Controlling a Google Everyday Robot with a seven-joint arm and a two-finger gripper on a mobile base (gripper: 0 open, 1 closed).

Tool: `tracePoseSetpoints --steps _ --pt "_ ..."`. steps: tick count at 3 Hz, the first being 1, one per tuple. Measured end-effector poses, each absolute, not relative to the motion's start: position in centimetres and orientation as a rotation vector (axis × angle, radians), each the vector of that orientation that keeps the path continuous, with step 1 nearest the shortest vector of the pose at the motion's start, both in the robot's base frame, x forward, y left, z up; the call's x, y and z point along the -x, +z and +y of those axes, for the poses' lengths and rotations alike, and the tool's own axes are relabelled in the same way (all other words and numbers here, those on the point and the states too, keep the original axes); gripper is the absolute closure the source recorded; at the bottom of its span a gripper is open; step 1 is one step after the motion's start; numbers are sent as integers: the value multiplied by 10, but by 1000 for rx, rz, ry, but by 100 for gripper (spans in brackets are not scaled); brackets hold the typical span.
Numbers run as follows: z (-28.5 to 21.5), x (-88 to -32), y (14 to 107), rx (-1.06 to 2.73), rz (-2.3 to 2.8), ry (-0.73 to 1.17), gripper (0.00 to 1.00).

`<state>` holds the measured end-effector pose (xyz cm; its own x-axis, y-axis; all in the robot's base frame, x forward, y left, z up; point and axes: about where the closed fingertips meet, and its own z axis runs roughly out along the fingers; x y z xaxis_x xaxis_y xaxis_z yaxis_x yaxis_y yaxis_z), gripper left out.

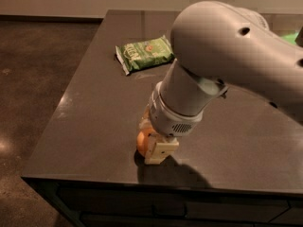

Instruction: Move orange near rxbar chocolate

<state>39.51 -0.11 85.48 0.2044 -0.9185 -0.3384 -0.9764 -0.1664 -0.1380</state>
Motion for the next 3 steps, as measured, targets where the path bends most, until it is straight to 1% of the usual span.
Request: tracePoseSetpoints --steps 1,2,3 --pt "-17 -406 871 2094 1834 254 80" --pt "-51 -427 891 1978 1915 231 100" --pt "-89 -451 905 1849 1995 232 100"
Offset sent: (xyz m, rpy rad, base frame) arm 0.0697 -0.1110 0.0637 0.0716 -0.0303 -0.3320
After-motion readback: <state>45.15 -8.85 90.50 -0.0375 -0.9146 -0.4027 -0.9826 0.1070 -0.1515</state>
